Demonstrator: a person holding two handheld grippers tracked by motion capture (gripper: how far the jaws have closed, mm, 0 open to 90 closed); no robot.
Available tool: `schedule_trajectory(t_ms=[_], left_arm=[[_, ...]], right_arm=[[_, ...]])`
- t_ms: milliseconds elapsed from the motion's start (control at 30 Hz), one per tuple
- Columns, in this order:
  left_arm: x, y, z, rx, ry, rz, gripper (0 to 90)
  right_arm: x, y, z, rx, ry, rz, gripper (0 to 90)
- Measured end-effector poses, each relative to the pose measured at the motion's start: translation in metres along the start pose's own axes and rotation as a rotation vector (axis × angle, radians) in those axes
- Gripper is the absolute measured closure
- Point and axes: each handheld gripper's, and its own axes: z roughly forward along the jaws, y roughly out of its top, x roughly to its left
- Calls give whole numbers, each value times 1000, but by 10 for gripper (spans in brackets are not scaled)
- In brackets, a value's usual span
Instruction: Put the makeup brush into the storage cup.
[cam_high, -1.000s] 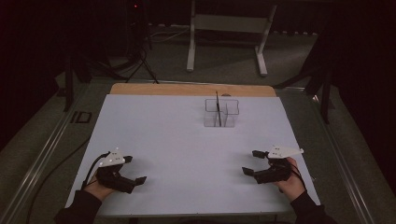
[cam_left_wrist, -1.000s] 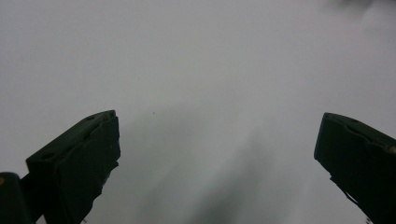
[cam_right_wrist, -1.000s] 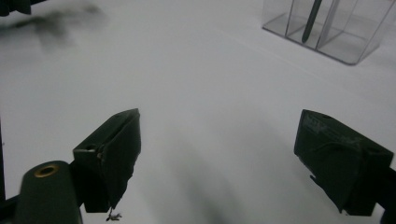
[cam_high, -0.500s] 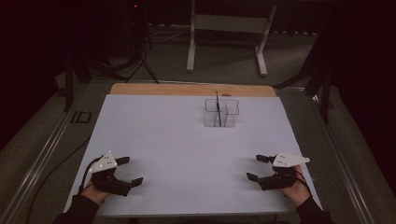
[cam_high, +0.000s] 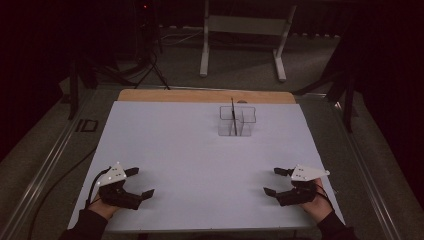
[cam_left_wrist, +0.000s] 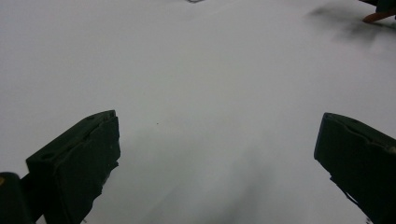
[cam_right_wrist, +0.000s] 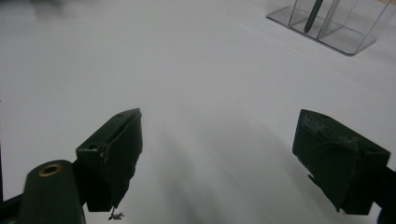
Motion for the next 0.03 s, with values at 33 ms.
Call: schedule_trajectory(t_ms=[33], left_arm=[[0, 0, 0, 2, -1, 0, 18]], right_arm=[[0, 0, 0, 0, -1, 2, 159]])
